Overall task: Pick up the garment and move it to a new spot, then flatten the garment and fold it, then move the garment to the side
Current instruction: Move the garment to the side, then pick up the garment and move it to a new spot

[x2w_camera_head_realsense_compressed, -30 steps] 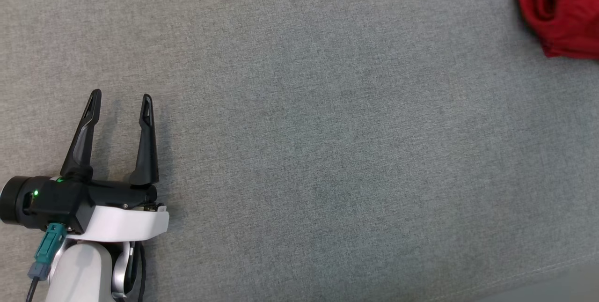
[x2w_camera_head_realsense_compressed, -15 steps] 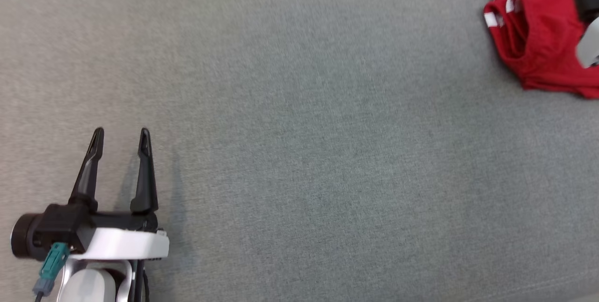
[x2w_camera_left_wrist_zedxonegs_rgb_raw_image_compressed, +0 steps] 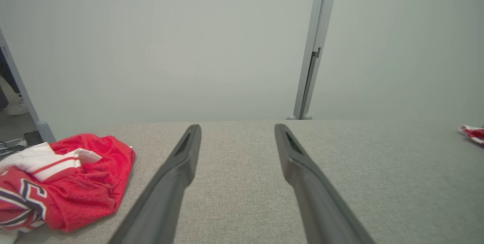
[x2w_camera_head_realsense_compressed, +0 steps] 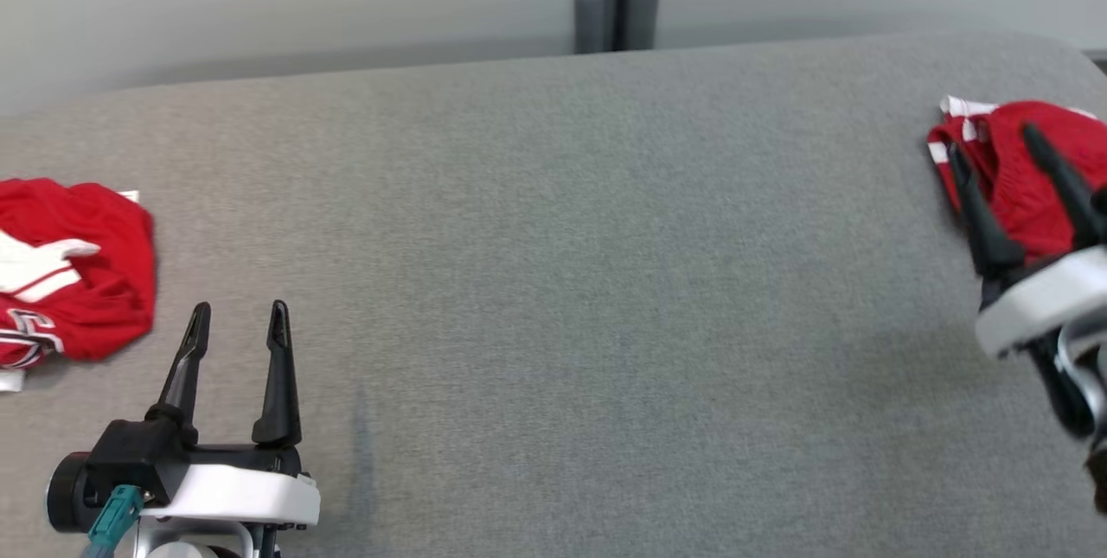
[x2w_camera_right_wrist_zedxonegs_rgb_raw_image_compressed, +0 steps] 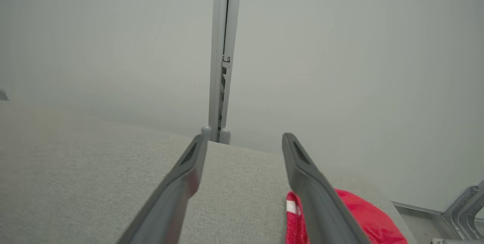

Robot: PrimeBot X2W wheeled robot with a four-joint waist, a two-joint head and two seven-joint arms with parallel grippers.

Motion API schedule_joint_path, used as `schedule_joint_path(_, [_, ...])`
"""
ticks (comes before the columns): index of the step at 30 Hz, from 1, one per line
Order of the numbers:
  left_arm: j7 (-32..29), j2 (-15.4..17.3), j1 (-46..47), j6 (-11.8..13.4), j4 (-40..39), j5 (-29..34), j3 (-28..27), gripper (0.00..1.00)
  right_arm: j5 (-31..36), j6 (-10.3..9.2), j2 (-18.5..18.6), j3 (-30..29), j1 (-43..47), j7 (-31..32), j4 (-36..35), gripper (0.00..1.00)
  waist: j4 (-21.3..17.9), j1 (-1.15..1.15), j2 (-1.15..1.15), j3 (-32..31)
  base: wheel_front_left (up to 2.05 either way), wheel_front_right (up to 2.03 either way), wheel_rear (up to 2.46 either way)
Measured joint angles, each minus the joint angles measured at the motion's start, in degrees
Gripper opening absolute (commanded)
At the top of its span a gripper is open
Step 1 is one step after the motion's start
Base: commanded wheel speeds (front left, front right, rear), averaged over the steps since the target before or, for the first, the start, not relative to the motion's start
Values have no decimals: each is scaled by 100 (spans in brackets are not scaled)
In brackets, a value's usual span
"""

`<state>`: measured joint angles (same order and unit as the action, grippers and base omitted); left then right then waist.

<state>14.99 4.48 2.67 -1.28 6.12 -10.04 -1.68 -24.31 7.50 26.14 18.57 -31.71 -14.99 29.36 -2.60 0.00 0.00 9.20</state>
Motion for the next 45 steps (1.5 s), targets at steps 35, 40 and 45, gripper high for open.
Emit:
schedule_joint_path(35, [1,-10,-691,-124,702,46,-145,100,654,0,-1583,-1566,3330,0,-1458,100,348,0,0,-1069,0,0,0])
schedule_joint_path(40, [1,-9,-689,-144,734,55,-144,100,659,0,-1618,-1612,3362,0,-1434,100,383,0,0,-1094,0,0,0])
schedule_joint_path(45, [1,1,-680,-153,737,88,-147,100,668,0,-1650,-1621,3376,0,-1432,100,435,0,0,-1114,0,0,0])
